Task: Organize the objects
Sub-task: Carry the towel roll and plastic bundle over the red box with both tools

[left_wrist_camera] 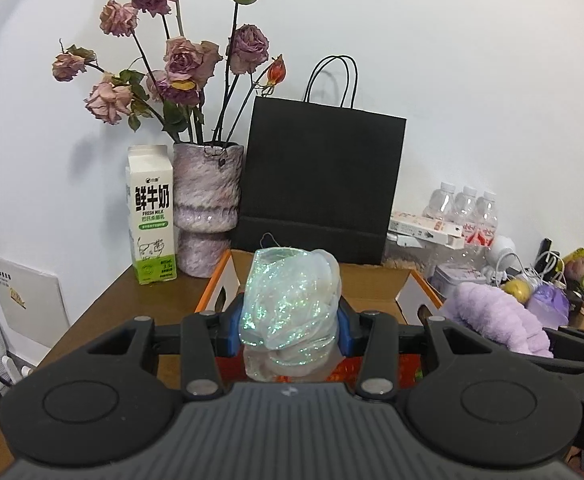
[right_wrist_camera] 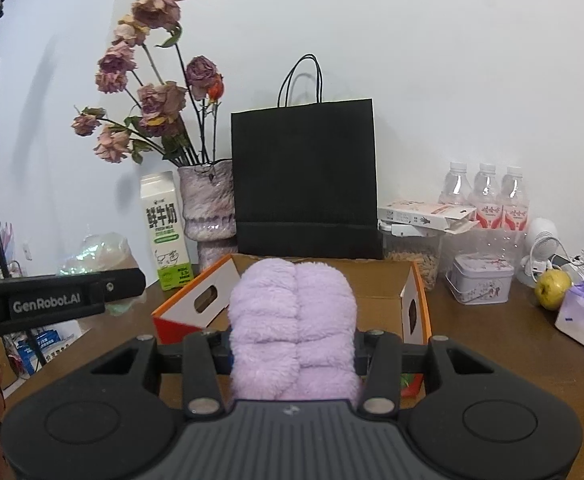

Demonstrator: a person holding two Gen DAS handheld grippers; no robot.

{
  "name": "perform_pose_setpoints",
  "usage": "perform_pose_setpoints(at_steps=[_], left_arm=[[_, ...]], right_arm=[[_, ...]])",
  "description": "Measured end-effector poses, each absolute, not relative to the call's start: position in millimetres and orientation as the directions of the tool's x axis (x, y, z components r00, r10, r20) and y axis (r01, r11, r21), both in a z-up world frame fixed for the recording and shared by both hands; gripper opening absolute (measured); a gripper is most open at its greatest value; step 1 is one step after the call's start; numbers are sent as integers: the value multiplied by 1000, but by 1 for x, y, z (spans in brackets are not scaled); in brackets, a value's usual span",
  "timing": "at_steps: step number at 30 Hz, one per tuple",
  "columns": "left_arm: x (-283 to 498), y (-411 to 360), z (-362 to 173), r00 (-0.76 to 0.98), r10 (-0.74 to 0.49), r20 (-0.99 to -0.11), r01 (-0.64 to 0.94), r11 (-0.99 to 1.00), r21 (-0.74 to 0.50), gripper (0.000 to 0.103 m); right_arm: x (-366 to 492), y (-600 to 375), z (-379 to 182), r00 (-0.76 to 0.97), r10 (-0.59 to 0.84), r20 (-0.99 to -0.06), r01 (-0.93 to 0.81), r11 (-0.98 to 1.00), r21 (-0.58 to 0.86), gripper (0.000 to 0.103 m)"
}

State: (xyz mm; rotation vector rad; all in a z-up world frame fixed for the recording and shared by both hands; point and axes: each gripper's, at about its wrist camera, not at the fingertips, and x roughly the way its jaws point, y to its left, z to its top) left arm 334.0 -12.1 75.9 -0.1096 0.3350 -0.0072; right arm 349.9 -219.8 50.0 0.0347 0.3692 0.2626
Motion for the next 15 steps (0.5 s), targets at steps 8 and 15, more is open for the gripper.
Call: perform_pose_setpoints(at_steps=[8,15], left_arm=[[381,-14,77,942,-3,-335,-40,992,-120,44],[419,-22,77,943,28,-331,-65,993,-102,44]], right_arm=[[395,-219,57,900,256,-352,-241,967,88,43],[430,-211,57,894,254,-370,-246,967,69,43]])
